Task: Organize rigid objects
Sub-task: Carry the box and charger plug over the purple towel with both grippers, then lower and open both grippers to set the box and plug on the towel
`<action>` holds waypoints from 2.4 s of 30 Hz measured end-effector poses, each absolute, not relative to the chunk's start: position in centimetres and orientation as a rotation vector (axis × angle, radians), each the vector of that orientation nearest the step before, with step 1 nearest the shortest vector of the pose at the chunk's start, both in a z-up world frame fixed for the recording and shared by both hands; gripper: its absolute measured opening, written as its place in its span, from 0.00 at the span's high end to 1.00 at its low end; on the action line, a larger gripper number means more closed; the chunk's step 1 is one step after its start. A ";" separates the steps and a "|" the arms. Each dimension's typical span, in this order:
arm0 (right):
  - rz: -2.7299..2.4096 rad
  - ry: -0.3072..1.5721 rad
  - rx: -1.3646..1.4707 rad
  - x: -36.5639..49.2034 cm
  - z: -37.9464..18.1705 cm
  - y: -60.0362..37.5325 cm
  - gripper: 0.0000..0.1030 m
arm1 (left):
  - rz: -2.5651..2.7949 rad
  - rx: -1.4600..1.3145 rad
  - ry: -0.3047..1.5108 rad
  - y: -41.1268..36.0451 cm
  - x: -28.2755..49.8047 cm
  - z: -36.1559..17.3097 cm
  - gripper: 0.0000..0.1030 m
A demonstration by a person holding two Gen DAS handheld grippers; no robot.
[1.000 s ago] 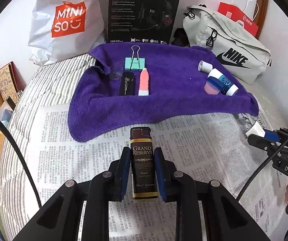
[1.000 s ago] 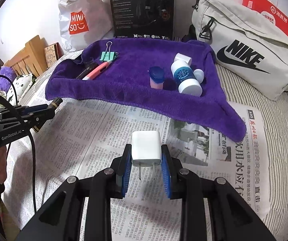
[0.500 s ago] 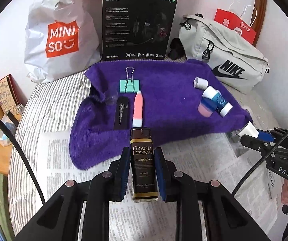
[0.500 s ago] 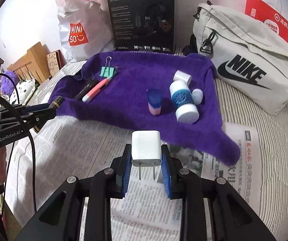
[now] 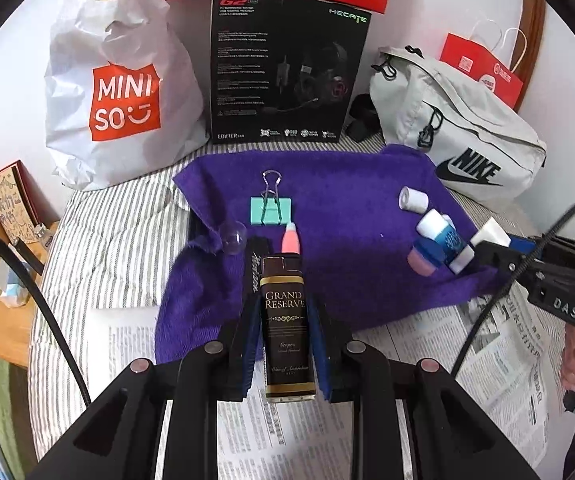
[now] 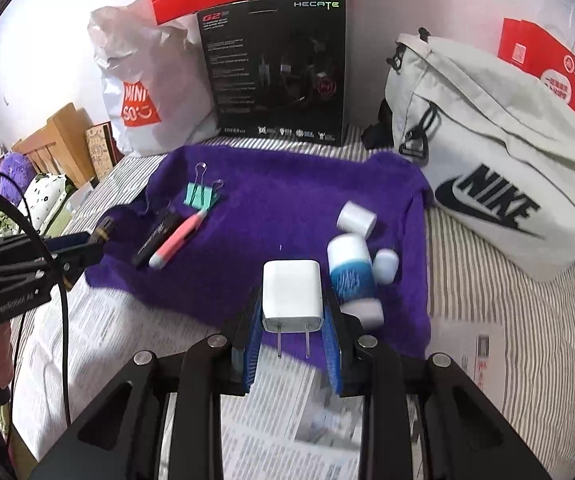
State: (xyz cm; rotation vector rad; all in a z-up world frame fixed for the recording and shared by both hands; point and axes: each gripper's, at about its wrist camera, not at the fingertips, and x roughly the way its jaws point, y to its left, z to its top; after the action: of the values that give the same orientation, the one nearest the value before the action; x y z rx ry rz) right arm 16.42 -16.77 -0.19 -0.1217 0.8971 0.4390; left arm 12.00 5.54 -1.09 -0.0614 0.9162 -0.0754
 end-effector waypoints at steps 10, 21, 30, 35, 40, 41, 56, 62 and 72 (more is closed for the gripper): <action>0.422 0.930 -0.126 22.0 -1.5 -15.1 0.73 | -0.078 -0.063 0.945 5.8 15.2 -2.2 0.78; 0.433 1.000 -0.169 25.7 -4.6 -13.0 0.73 | -0.084 -0.074 0.960 6.1 17.3 -3.1 0.77; 0.440 1.052 -0.224 26.7 -6.3 -11.3 0.73 | -0.084 -0.082 0.962 6.7 17.5 -3.2 0.77; 0.445 1.064 -0.232 27.0 -7.3 -11.0 0.73 | -0.092 -0.083 0.963 6.6 17.5 -3.3 0.77; 0.457 1.061 -0.238 26.9 -7.8 -11.1 0.73 | -0.094 -0.088 0.963 6.6 17.6 -3.4 0.77; 0.461 1.062 -0.237 26.9 -7.7 -11.2 0.73 | -0.094 -0.087 0.963 6.6 17.6 -3.4 0.77; 0.463 1.034 -0.245 26.2 -6.2 -12.3 0.66 | -0.096 -0.092 0.966 6.7 18.1 -3.4 0.77; 0.450 1.006 -0.243 25.5 -4.9 -13.4 0.66 | -0.110 -0.086 0.979 6.1 18.6 -3.7 0.77; 0.427 0.971 -0.192 24.2 -3.4 -15.9 0.66 | -0.146 -0.076 1.001 4.0 20.2 -4.4 0.77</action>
State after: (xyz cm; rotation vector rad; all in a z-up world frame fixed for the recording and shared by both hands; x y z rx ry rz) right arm 24.17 -15.94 -3.38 -0.1925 0.9708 0.4271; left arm 20.18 3.96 -4.40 -0.0756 1.0008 -0.1463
